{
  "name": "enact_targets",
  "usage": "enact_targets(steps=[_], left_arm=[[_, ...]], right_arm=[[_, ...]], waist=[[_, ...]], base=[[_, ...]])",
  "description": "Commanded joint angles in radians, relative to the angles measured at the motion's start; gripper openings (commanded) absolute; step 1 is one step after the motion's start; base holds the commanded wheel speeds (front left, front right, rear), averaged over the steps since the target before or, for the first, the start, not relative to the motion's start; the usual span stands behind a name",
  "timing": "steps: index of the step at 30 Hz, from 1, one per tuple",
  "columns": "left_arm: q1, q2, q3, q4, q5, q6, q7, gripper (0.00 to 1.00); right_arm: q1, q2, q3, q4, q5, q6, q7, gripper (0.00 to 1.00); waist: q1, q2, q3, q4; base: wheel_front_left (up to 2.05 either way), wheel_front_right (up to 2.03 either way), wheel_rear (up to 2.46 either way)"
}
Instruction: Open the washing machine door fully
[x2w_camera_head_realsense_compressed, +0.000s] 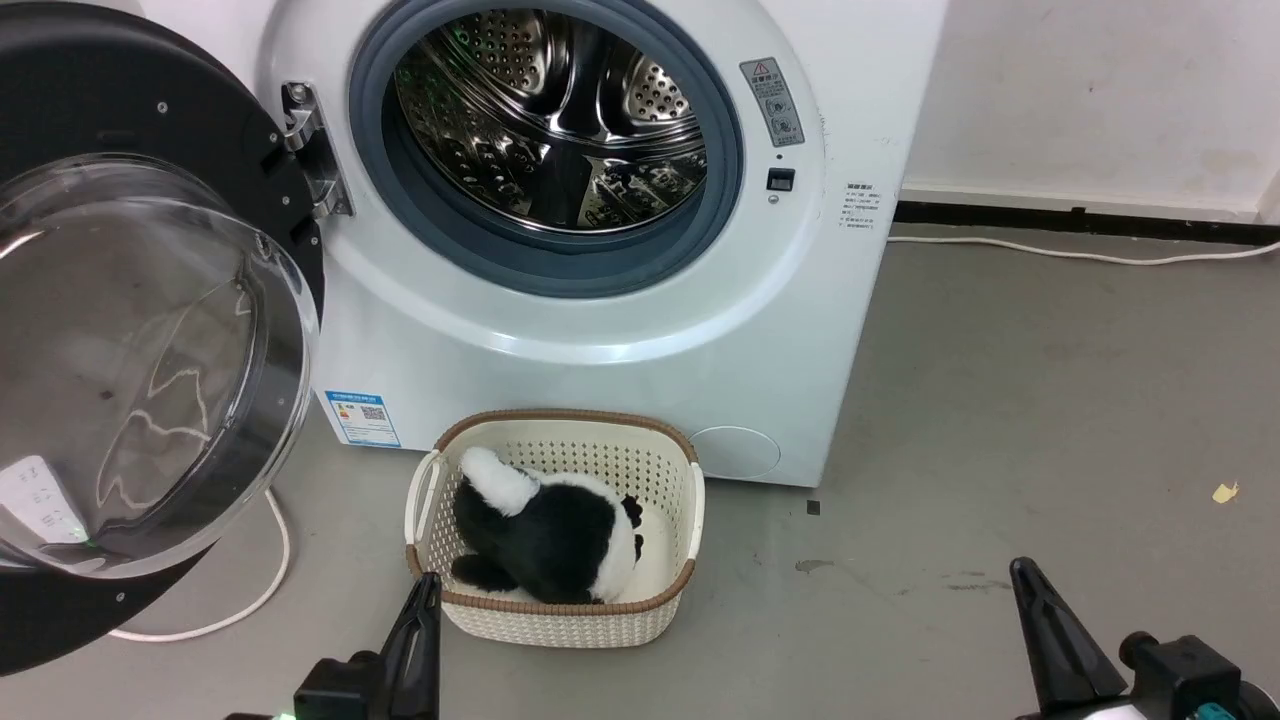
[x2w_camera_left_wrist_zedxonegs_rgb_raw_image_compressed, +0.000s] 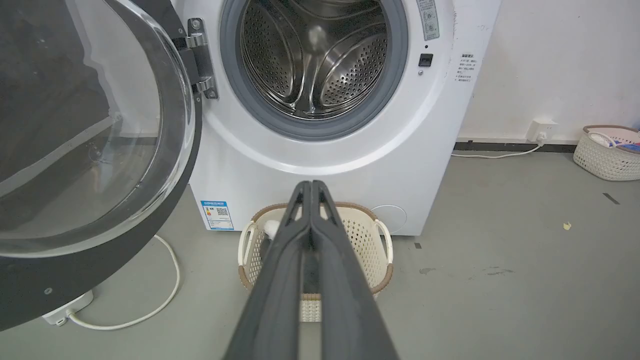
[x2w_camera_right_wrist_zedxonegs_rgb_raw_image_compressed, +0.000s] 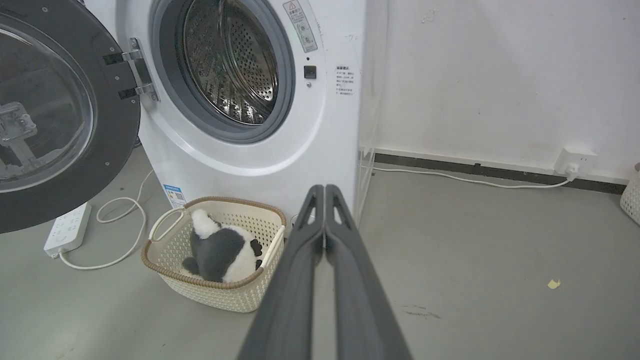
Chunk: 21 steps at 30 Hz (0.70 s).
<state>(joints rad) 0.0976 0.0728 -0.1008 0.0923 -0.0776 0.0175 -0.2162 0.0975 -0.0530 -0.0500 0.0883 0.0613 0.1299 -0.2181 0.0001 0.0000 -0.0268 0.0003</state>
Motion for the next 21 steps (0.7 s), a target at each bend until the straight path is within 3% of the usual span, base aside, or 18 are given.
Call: enact_targets(steps=[1,21], left_arm=[[-0.016,-0.004,0.006,-0.007,0.009,-0.002,0.008,0.0],[-0.032,-0.007,0.025,-0.024,0.023,-0.005,0.049,0.0]], right_arm=[[-0.014,0.001,0.003,-0.007,-0.007,0.0,0.009,0.0],[-0.031,0.001,0.012,-0.023,-0.017,0.0,0.05,0.0]], waist=[[0.0,0.0,0.0,0.0],[0.0,0.0,0.006,0.0]], base=[[0.0,0.0,0.0],[0.0,0.0,0.0]])
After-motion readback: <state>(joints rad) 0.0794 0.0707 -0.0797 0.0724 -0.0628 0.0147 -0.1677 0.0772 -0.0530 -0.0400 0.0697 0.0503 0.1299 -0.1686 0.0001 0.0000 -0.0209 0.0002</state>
